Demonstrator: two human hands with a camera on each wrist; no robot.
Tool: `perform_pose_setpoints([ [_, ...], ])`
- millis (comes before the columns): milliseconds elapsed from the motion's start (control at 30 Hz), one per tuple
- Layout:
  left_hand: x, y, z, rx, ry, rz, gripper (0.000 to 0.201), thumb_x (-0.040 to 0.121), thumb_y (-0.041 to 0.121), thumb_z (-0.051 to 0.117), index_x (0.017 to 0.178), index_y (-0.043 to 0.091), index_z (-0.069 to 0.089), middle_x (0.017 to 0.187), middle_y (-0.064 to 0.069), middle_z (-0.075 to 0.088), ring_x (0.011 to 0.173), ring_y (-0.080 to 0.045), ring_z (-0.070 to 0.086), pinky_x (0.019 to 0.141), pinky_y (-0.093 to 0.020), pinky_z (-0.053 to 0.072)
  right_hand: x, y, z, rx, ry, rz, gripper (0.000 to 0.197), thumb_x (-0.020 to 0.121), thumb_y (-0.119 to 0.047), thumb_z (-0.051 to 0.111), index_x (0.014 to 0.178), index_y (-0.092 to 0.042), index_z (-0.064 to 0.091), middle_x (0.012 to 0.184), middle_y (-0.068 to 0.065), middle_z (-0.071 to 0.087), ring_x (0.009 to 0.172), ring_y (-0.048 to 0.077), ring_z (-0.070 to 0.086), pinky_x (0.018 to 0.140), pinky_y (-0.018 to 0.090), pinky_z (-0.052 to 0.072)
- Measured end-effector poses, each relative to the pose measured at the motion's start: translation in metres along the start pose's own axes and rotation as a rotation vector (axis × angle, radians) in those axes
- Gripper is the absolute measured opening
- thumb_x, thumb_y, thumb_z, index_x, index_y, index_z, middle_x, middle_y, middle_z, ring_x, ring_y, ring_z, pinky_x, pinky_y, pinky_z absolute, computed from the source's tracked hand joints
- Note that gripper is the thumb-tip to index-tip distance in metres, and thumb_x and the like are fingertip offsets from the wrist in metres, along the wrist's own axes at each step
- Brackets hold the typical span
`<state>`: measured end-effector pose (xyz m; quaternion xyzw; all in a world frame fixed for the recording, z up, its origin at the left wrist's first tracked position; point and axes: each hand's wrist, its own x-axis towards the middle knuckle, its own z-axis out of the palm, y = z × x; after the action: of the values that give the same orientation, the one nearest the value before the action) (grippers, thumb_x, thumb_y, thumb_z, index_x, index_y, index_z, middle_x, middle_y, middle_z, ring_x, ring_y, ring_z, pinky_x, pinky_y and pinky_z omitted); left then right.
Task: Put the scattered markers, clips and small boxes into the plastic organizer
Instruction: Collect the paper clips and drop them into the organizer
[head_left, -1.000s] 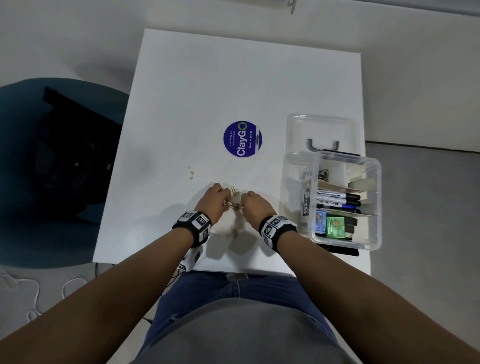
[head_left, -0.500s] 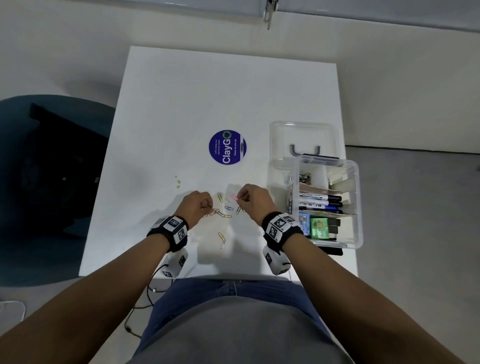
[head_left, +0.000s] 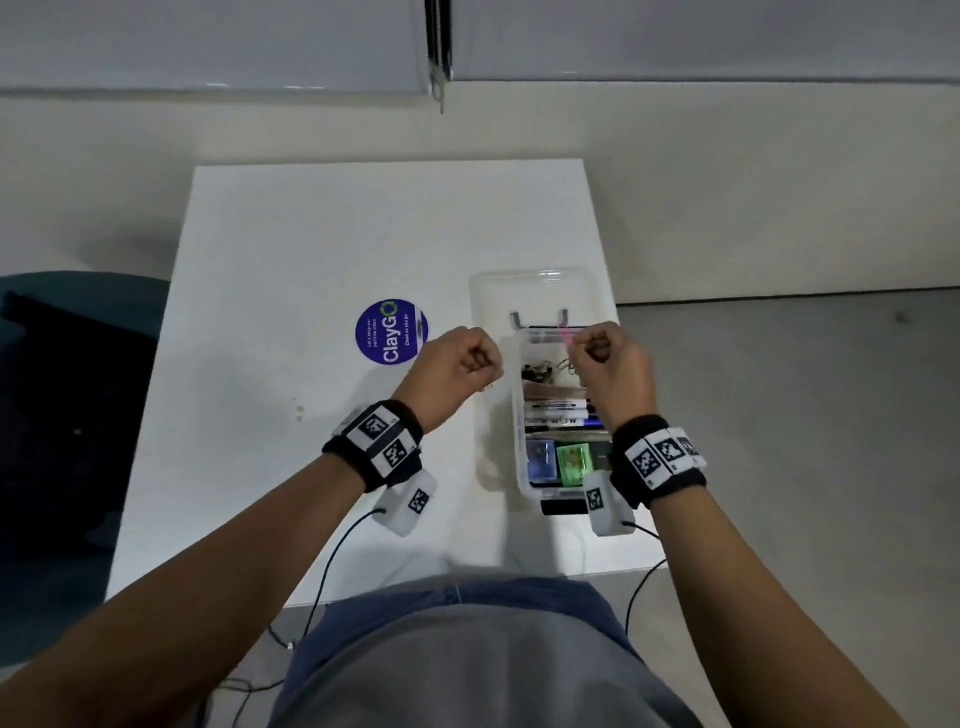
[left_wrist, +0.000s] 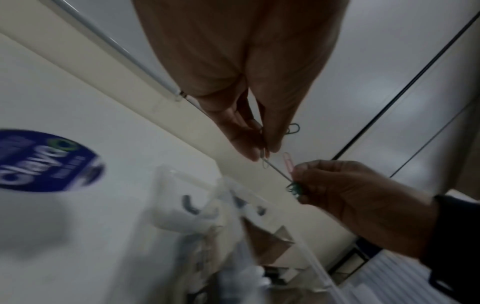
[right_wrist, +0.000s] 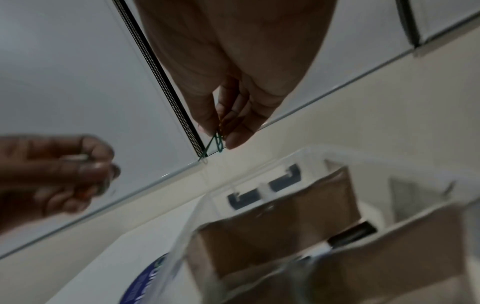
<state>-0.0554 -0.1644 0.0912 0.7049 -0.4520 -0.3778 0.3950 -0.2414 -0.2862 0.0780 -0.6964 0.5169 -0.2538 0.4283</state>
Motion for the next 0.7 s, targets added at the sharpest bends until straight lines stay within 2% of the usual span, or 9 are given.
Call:
perform_pose_setpoints([
  [100,0.033,0.029,0.044,0.020,-0.022,0.094,0.008,0.083,0.013,0.071,0.084,0.016,0.064,0.086,-0.003,0.064,0.075,-0.016,0.063,0.070,-0.023,0.052,0.008,0.007,-0.023,-0.064,0.091,-0.006,0.015,0.088,-0.024,0.069,0.089,-0.010,0.065,0.080,0.001,0.068,0.073,0.015,0.064,0.068,0.026,0.055],
  [200,0.062,0.043,0.085,0.086,-0.008,0.129,0.008,0.082,0.009,0.071,0.084,0.013,0.065,0.086,-0.003,0.061,0.074,-0.014,0.060,0.069,-0.022,0.050,0.020,0.018,-0.033,-0.109,0.143,0.009,0.008,0.088,-0.018,0.069,0.083,-0.014,0.063,0.076,0.001,0.065,0.070,0.016,0.062,0.069,0.030,0.053],
  [300,0.082,0.041,0.112,0.156,-0.016,0.081,0.010,0.080,0.003,0.070,0.084,0.010,0.065,0.084,-0.004,0.060,0.074,-0.016,0.058,0.072,-0.028,0.050,0.032,0.033,-0.033,-0.237,0.077,0.045,0.008,0.087,-0.016,0.067,0.087,-0.008,0.067,0.083,0.007,0.070,0.076,0.021,0.065,0.074,0.035,0.056],
  [367,0.088,0.034,0.122,0.255,-0.097,0.044,0.015,0.080,-0.001,0.067,0.091,0.009,0.066,0.084,-0.004,0.059,0.076,-0.017,0.056,0.072,-0.027,0.046,0.036,0.041,-0.032,-0.328,0.003,0.053,0.008,0.088,-0.011,0.064,0.093,-0.006,0.068,0.092,0.011,0.073,0.085,0.024,0.068,0.080,0.036,0.057],
  [467,0.087,0.023,0.121,0.329,-0.184,0.047,0.026,0.080,-0.003,0.061,0.100,0.012,0.065,0.092,-0.004,0.059,0.080,-0.017,0.056,0.077,-0.030,0.051,0.034,0.046,-0.034,-0.376,-0.014,0.015,0.015,0.090,-0.008,0.058,0.101,-0.006,0.068,0.099,0.012,0.072,0.091,0.025,0.068,0.080,0.027,0.053],
  [533,0.082,0.017,0.112,0.302,-0.168,0.057,0.026,0.081,-0.003,0.060,0.102,0.012,0.065,0.097,-0.008,0.061,0.083,-0.017,0.058,0.080,-0.029,0.051,0.030,0.045,-0.034,-0.363,0.000,-0.011,0.017,0.090,-0.008,0.057,0.104,-0.006,0.066,0.101,0.012,0.071,0.091,0.024,0.067,0.078,0.026,0.050],
  [633,0.069,0.010,0.089,0.257,-0.113,0.060,0.020,0.085,0.003,0.060,0.101,0.014,0.066,0.098,-0.006,0.064,0.085,-0.016,0.061,0.080,-0.025,0.050,0.021,0.036,-0.023,-0.339,-0.019,-0.073,0.016,0.090,-0.007,0.056,0.103,-0.009,0.064,0.102,0.009,0.068,0.088,0.020,0.065,0.079,0.031,0.054],
  [700,0.056,0.001,0.071,0.232,-0.064,0.058,0.014,0.087,0.008,0.061,0.099,0.015,0.065,0.095,-0.004,0.064,0.082,-0.013,0.060,0.075,-0.022,0.049,0.012,0.025,-0.008,-0.306,-0.054,-0.128,0.015,0.090,-0.007,0.055,0.102,-0.011,0.064,0.102,0.004,0.066,0.084,0.013,0.060,0.077,0.026,0.052],
])
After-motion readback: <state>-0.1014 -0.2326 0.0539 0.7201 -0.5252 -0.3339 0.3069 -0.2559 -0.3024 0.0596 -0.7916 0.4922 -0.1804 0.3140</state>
